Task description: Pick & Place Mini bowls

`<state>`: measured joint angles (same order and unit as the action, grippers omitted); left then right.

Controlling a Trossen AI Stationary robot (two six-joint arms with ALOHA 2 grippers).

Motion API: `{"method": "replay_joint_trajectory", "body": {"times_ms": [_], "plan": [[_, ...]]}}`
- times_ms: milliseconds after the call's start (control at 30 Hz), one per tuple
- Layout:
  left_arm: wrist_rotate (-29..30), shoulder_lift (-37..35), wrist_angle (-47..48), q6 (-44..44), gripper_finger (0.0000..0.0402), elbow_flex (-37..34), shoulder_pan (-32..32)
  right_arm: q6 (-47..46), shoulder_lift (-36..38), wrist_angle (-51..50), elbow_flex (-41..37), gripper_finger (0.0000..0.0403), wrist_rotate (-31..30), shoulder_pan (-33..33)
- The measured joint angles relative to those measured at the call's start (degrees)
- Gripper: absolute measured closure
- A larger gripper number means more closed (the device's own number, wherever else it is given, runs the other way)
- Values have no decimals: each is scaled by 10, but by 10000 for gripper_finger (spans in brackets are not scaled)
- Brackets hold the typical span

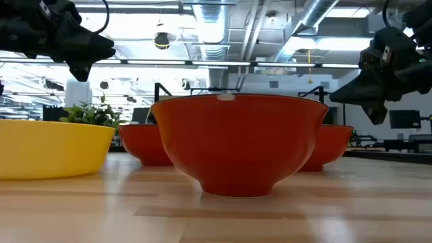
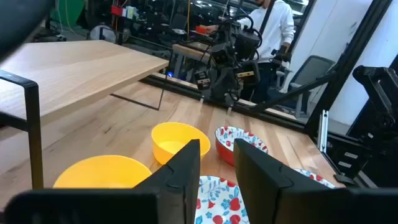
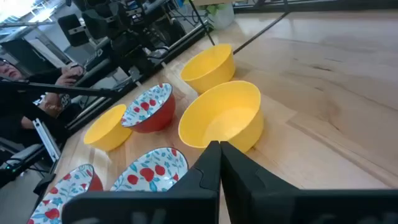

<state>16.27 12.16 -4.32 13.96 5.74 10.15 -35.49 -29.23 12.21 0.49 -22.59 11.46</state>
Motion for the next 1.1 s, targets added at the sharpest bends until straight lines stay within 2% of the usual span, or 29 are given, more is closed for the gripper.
{"method": "replay_joint_trajectory", "body": {"times_ms": [467, 600, 733, 867, 1100], "plan": [[0, 0, 0, 0, 305, 0, 0, 0, 0, 5, 6, 403, 0, 0], [0, 0, 0, 0, 305, 0, 0, 14, 0, 7, 52, 403, 0, 3], [0, 0, 0, 0, 305, 0, 0, 88, -11, -16, 126, 403, 1, 19], [0, 0, 0, 0, 305, 0, 0, 123, -42, -120, 224, 403, 1, 35], [0, 0, 0, -1, 305, 0, 0, 130, -144, -352, 397, 403, 1, 59]]}}
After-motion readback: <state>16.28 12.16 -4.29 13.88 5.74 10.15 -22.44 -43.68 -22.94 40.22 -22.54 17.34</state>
